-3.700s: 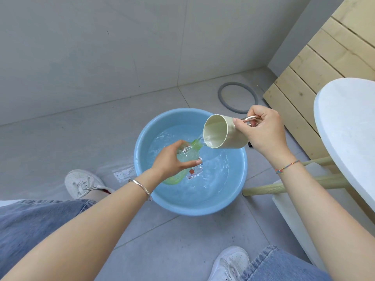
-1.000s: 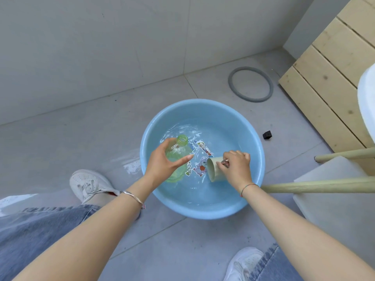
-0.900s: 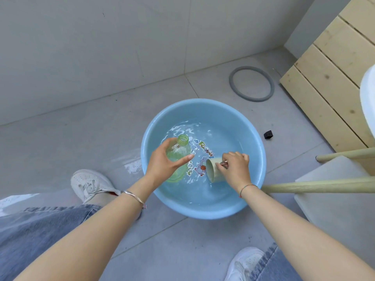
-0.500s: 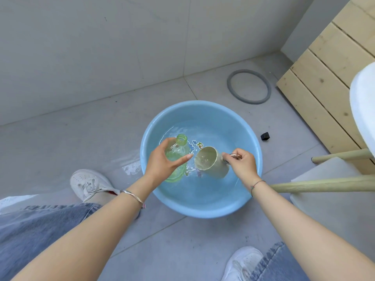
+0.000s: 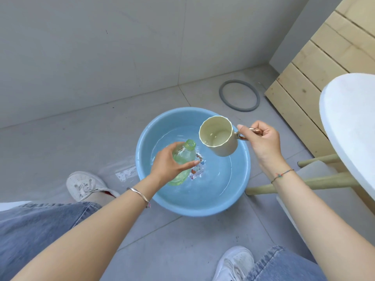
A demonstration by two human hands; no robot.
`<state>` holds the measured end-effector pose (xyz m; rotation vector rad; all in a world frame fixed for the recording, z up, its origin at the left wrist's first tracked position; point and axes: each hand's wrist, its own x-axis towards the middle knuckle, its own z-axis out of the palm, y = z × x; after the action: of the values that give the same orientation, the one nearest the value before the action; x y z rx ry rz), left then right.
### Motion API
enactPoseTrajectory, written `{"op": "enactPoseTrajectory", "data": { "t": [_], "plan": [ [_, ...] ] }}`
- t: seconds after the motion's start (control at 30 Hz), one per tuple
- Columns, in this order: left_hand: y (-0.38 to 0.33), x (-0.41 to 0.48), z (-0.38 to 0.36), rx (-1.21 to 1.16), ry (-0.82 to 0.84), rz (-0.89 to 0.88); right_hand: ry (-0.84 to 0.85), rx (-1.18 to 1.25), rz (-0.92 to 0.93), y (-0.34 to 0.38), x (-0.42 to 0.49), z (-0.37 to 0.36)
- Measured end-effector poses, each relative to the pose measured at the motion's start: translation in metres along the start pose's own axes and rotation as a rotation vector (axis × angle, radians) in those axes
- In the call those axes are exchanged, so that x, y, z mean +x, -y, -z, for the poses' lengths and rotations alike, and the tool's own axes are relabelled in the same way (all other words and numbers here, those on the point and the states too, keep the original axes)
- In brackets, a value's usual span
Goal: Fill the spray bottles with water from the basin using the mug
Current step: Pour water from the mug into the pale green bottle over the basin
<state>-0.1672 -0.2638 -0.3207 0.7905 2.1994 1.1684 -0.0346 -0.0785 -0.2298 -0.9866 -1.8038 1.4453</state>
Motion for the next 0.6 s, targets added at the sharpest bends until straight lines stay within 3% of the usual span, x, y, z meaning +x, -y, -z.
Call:
{"op": "enactPoseTrajectory", "data": {
  "t": [0.6],
  "plan": [
    [-0.016,-0.007,-0.004,0.091,0.000,-0.023,0.022,-0.409,0.395,0.034,-0.012,0.004]
  ]
}}
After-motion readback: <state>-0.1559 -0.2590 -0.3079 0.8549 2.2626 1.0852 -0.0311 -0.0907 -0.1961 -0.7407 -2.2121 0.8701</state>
